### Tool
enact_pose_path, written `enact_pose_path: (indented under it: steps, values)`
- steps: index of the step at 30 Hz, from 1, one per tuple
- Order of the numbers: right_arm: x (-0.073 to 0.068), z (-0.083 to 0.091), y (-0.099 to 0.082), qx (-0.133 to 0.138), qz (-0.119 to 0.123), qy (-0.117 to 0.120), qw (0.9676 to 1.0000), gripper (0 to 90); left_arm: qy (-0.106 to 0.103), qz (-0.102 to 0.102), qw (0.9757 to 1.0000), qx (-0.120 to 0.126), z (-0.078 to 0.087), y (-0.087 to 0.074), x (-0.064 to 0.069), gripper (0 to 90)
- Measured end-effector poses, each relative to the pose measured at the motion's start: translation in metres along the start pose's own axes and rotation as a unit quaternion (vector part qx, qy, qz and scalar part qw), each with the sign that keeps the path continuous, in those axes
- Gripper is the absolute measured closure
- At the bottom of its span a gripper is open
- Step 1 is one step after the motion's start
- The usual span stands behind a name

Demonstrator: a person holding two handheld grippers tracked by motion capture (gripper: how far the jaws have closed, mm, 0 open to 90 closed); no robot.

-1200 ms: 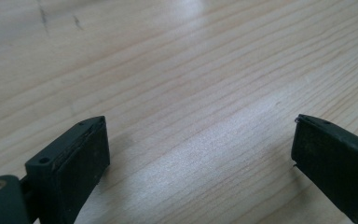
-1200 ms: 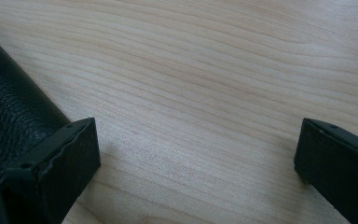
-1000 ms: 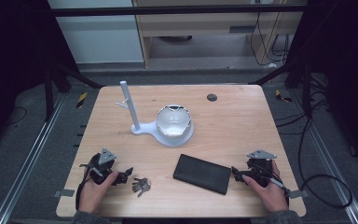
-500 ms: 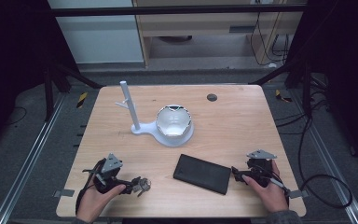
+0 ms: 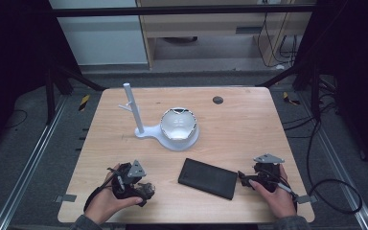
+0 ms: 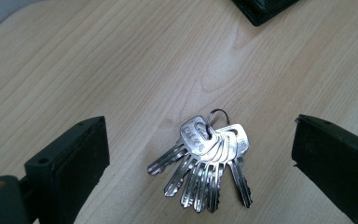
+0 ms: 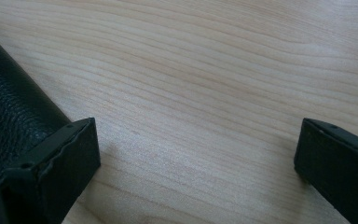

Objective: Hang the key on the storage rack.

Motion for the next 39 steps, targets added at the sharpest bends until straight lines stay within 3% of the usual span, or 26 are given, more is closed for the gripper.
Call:
enact_pose_path:
  steps: [5, 7, 15, 20, 24, 29, 35, 39]
  values:
    - [0.000, 0.000, 0.000, -0.001, -0.002, 0.002, 1.0000, 0.4, -0.001, -0.013, 0.9997, -0.018, 0.001, 0.002, -0.002, 3.7]
    - [0.000, 0.000, 0.000, -0.001, -0.002, 0.002, 1.0000, 0.3, 0.002, -0.010, 0.9998, -0.015, 0.001, 0.002, -0.003, 3.6]
    - [0.000, 0.000, 0.000, -0.001, -0.002, 0.002, 1.0000, 0.4, -0.004, -0.021, 0.9987, -0.046, 0.004, 0.000, -0.008, 4.4]
    - [-0.001, 0.000, 0.000, -0.001, -0.001, 0.002, 1.0000, 0.4, -0.007, -0.027, 0.9982, -0.052, 0.000, -0.001, -0.009, 7.4]
    - [-0.001, 0.000, 0.000, -0.001, -0.001, 0.002, 1.0000, 0.4, -0.018, -0.026, 0.9970, -0.071, -0.009, -0.002, -0.012, 8.3]
    - [-0.001, 0.001, 0.000, -0.001, -0.001, 0.001, 1.0000, 0.4, -0.036, -0.018, 0.9952, -0.089, -0.017, -0.004, -0.016, 14.2]
    - [-0.001, 0.001, 0.000, -0.001, -0.001, 0.002, 1.0000, 0.4, -0.057, -0.015, 0.9942, -0.090, -0.021, -0.002, -0.020, 22.2]
    - [-0.001, 0.001, 0.000, -0.001, 0.000, 0.001, 1.0000, 0.4, -0.060, -0.013, 0.9935, -0.096, -0.022, 0.001, -0.019, 29.6]
Point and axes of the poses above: each handheld gripper's, and its own axes: z roughly backward along the jaws, y roughly out of its top, x roughly to its right, the point moved 1 cm from there along -z, roughly forward along the jaws, and after that the axes turned 14 degrees about -y, right-handed, at the moved point
